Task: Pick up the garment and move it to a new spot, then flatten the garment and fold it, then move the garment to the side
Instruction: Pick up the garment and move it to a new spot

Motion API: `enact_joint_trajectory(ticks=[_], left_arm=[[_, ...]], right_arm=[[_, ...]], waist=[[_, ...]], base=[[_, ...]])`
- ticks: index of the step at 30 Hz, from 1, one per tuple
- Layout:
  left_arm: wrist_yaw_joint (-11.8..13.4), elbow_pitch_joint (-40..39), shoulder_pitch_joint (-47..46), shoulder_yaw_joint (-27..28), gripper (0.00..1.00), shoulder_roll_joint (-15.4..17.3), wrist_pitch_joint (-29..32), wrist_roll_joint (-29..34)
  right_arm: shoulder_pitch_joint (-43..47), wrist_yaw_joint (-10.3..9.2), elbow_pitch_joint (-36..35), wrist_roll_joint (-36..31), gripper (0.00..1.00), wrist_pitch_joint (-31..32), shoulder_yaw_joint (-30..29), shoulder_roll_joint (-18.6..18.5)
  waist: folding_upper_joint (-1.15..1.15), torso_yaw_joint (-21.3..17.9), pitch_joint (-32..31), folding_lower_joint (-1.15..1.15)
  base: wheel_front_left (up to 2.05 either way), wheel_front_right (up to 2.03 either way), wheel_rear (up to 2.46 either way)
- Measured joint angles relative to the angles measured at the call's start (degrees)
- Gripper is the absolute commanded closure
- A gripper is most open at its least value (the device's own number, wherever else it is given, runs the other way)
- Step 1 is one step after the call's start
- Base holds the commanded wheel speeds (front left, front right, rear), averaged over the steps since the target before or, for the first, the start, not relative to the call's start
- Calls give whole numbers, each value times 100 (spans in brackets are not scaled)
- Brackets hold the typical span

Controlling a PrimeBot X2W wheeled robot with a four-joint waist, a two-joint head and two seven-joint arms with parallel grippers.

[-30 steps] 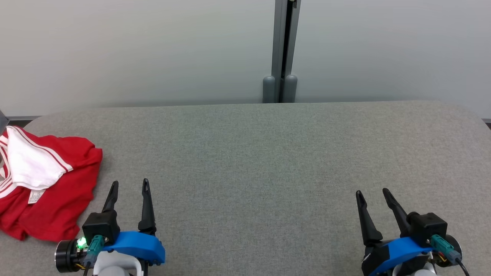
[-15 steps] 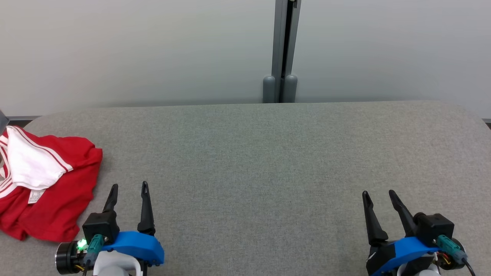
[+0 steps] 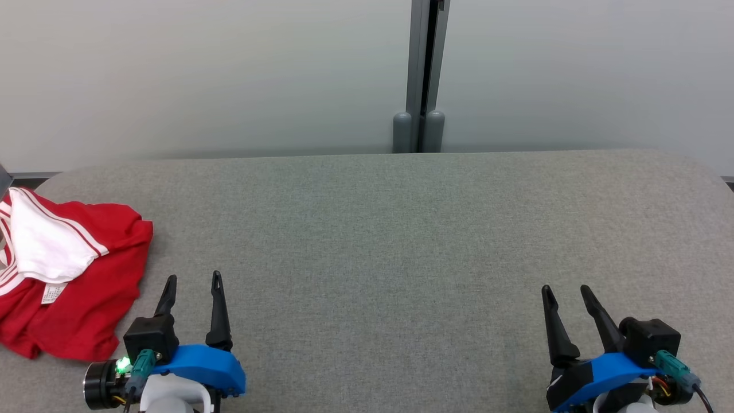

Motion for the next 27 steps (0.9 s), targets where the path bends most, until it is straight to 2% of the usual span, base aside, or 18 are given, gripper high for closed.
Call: enact_joint_trajectory(ticks=[13,27], left_arm=[[118,-162,-47,49,0,25,-3,66],[133,-590,141,223,0,140,-5,100]], right_arm=[[1,0,-46,31,0,-1,81,0],[15,0,-215,-32,0,-4,181,-1]], waist=[[0,231,-14,0],[0,1103,-90,0]], base=[[0,0,0],[0,0,0]])
